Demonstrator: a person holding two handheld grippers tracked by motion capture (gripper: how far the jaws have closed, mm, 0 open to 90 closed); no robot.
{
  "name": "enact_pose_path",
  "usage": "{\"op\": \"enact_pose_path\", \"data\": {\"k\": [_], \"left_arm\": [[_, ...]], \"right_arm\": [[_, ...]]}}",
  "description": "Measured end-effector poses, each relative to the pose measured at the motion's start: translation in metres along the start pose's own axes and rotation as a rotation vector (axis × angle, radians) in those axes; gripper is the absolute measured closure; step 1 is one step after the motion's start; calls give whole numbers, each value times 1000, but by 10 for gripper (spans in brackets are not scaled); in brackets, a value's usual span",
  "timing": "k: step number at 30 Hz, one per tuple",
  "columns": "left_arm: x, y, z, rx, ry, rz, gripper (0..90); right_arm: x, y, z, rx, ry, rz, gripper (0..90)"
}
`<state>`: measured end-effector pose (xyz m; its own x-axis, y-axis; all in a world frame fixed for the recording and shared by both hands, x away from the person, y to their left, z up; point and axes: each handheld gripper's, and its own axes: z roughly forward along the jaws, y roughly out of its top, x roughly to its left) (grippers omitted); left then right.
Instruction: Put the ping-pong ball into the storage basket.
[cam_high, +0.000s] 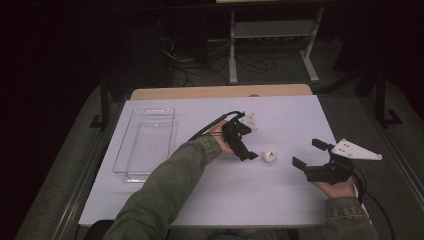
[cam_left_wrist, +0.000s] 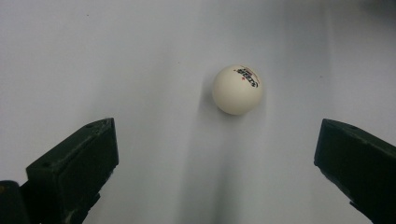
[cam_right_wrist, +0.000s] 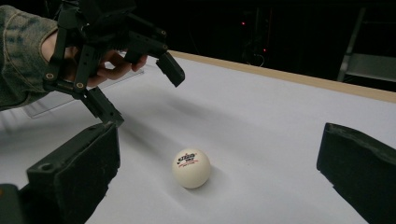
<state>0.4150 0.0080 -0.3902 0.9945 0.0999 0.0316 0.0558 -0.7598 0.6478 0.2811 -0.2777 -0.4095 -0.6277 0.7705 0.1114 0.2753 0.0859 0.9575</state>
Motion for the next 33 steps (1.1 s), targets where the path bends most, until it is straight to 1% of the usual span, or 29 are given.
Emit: {"op": "enact_pose_path", "data": {"k": [6, 25, 33], "left_arm": [[-1, 3, 7, 11, -12, 7, 0], [0, 7, 19, 37, -19, 15, 0], [-2, 12, 29, 42, -36, 25, 0]], "right_arm": [[0, 0, -1, -1, 1, 3, 0], [0, -1, -1, -3, -3, 7, 0], [0, -1, -3, -6, -5, 8, 0]]}}
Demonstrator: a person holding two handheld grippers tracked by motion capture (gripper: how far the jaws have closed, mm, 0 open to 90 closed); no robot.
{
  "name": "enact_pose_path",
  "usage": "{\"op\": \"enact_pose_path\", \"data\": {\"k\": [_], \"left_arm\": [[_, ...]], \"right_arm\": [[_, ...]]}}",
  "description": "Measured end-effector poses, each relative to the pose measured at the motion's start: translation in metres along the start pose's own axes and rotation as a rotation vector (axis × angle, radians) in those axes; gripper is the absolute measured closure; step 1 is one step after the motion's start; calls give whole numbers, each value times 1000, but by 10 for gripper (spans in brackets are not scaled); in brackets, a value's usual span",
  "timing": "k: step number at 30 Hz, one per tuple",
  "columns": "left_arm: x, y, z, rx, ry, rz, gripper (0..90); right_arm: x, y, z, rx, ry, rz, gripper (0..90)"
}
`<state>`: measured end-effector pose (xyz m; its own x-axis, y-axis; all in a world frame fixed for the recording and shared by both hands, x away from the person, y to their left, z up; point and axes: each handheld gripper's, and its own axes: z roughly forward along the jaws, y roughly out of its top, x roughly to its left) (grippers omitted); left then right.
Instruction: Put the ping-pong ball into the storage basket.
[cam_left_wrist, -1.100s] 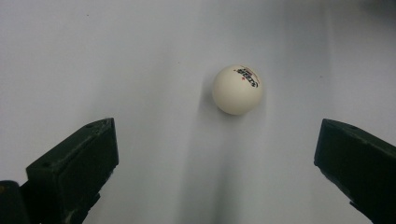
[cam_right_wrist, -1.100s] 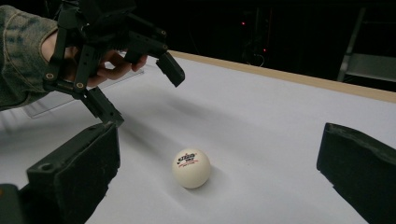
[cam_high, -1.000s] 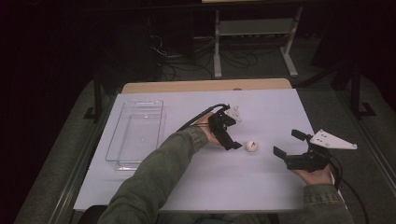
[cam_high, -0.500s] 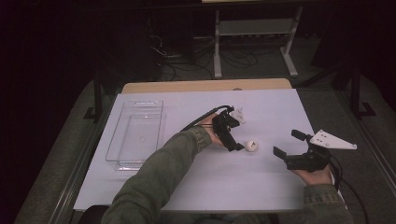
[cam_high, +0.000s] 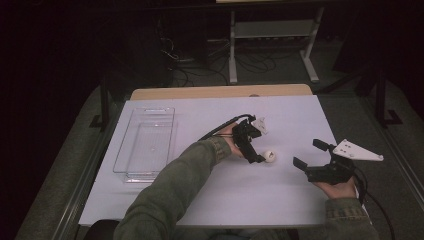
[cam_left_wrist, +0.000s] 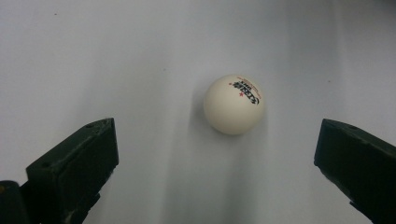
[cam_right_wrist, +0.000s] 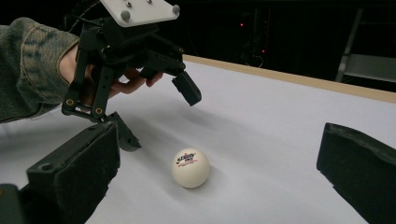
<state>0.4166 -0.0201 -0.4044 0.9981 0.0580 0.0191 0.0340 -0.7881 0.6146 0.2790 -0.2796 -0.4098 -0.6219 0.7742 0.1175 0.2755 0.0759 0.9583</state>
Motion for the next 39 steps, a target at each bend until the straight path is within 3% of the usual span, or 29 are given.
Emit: {"op": "enact_pose_path", "data": {"k": [13, 39], "left_arm": [[-1, 10, 13, 3, -23, 20, 0], [2, 6, 41, 25, -46, 20, 0]], "right_arm": [[1, -3, -8, 2, -18, 6, 0], [2, -7, -13, 16, -30, 3, 0]]}}
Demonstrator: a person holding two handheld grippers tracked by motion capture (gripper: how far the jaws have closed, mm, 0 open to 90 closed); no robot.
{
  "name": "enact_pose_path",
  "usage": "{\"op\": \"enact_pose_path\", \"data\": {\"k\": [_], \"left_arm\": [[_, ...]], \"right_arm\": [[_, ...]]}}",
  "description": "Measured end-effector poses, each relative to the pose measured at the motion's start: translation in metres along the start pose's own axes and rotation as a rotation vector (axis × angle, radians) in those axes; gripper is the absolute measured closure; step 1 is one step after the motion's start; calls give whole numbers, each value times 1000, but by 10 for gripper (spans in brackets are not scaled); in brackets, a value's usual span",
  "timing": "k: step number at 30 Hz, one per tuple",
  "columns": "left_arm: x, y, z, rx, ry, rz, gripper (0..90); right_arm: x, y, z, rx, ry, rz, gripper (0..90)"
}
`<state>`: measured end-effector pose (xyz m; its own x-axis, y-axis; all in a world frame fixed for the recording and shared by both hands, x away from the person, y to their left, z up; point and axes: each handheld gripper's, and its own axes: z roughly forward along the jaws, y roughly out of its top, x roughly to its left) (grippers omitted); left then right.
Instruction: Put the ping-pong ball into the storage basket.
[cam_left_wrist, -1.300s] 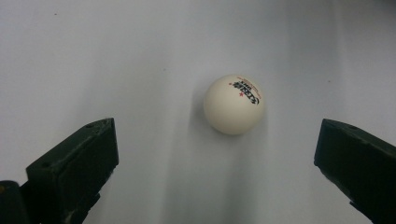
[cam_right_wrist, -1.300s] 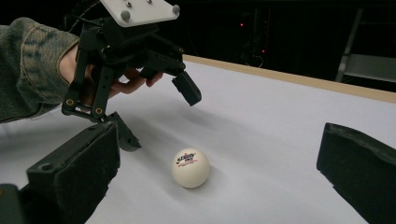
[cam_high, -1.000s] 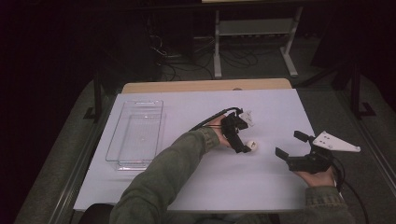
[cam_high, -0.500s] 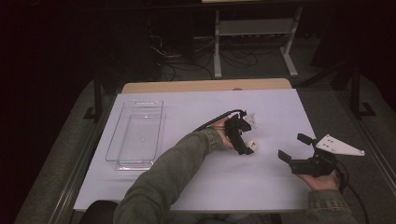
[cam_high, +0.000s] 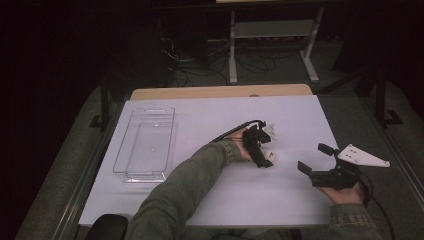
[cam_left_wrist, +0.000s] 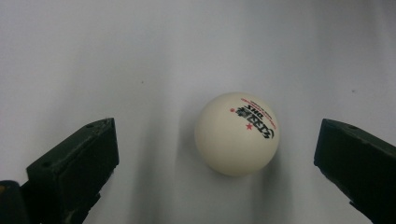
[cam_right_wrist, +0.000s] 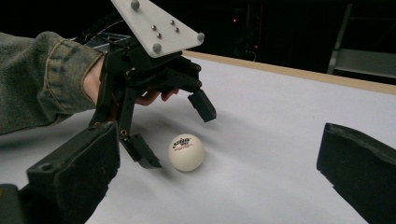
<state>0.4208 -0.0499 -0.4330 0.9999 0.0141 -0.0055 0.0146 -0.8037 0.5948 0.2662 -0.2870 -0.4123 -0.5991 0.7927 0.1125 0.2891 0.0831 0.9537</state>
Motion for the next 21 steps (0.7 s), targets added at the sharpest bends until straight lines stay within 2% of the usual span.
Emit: {"op": "enact_pose_path", "data": {"k": [3, 10, 14, 17, 21], "left_arm": [[0, 0, 1, 10, 2, 0, 0], [-4, 2, 2, 5, 33, 14, 88], [-6, 3, 2, 8, 21, 21, 144], [-7, 3, 3, 18, 27, 22, 175], [-6, 2, 2, 20, 5, 11, 215]], "right_arm": [[0, 0, 0, 0, 2, 1, 0], [0, 0, 0, -1, 2, 1, 0], [0, 0, 0, -2, 1, 5, 0], [0, 0, 0, -2, 3, 7, 0], [0, 0, 0, -1, 4, 5, 0]]}}
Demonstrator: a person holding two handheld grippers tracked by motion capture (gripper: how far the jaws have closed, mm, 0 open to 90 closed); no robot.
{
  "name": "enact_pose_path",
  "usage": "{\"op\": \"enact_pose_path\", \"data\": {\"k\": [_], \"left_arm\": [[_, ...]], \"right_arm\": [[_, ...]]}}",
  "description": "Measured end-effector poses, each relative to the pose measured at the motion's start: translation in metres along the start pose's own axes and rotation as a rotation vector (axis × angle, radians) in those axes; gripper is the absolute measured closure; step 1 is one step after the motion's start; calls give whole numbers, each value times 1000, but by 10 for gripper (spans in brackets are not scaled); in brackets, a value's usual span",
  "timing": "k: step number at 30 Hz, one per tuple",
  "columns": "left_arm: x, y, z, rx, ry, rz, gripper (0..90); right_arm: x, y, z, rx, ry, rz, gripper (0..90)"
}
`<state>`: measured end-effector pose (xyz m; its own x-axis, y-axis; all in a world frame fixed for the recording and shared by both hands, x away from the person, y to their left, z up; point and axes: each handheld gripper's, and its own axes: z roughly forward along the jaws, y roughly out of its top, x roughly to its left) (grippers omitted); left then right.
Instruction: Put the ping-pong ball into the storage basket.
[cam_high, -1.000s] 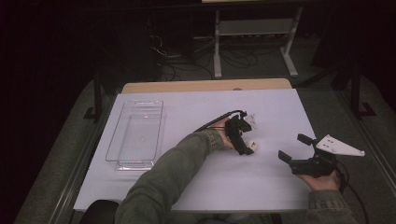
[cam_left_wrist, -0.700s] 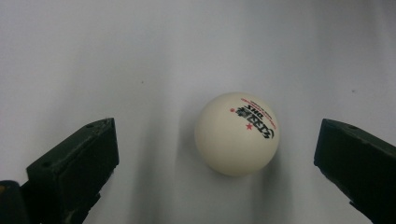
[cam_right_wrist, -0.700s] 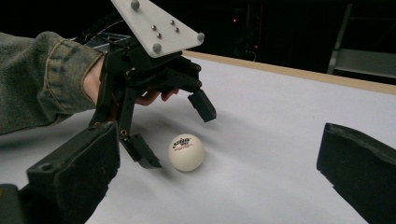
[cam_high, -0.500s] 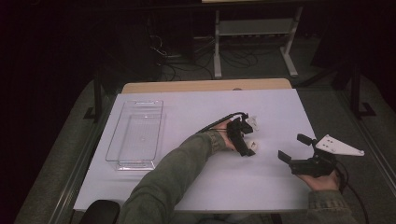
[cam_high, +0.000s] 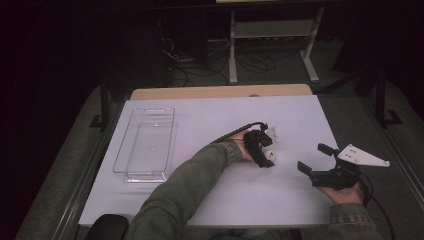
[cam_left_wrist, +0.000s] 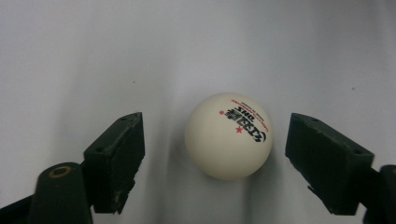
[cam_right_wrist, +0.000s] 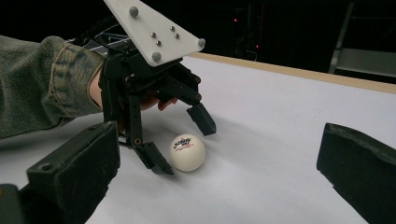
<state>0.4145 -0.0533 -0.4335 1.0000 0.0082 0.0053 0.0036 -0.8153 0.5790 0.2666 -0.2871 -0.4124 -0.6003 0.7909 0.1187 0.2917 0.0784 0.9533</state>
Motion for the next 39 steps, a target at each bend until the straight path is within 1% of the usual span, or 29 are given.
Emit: {"op": "enact_pose_path", "data": {"k": [5, 12, 16, 21, 24, 27, 30, 35, 39], "left_arm": [[0, 0, 0, 0, -8, -1, 298], [1, 0, -1, -3, -29, 3, 377], [2, -1, -1, 1, -33, 6, 414], [2, -1, -3, -15, -39, 8, 450], [2, 0, -3, -20, -47, 13, 495], [2, 0, -5, -12, -53, 20, 502], [2, 0, -6, -14, -55, 18, 504], [1, 2, -9, -18, -52, 17, 504], [1, 4, -14, -11, -48, 26, 504]], "right_arm": [[0, 0, 0, 0, 0, 0, 0], [0, 0, 0, -1, 0, 0, 0], [0, 0, 0, 0, 1, 1, 0], [0, 0, 0, 0, 0, 1, 0], [0, 0, 0, 0, 1, 1, 0], [-1, 0, 0, 2, -1, 2, 0], [-1, 0, 0, 3, -2, 3, 0], [-1, 0, 1, 5, 0, 1, 0], [-1, 0, 1, 5, -1, 3, 0]]}}
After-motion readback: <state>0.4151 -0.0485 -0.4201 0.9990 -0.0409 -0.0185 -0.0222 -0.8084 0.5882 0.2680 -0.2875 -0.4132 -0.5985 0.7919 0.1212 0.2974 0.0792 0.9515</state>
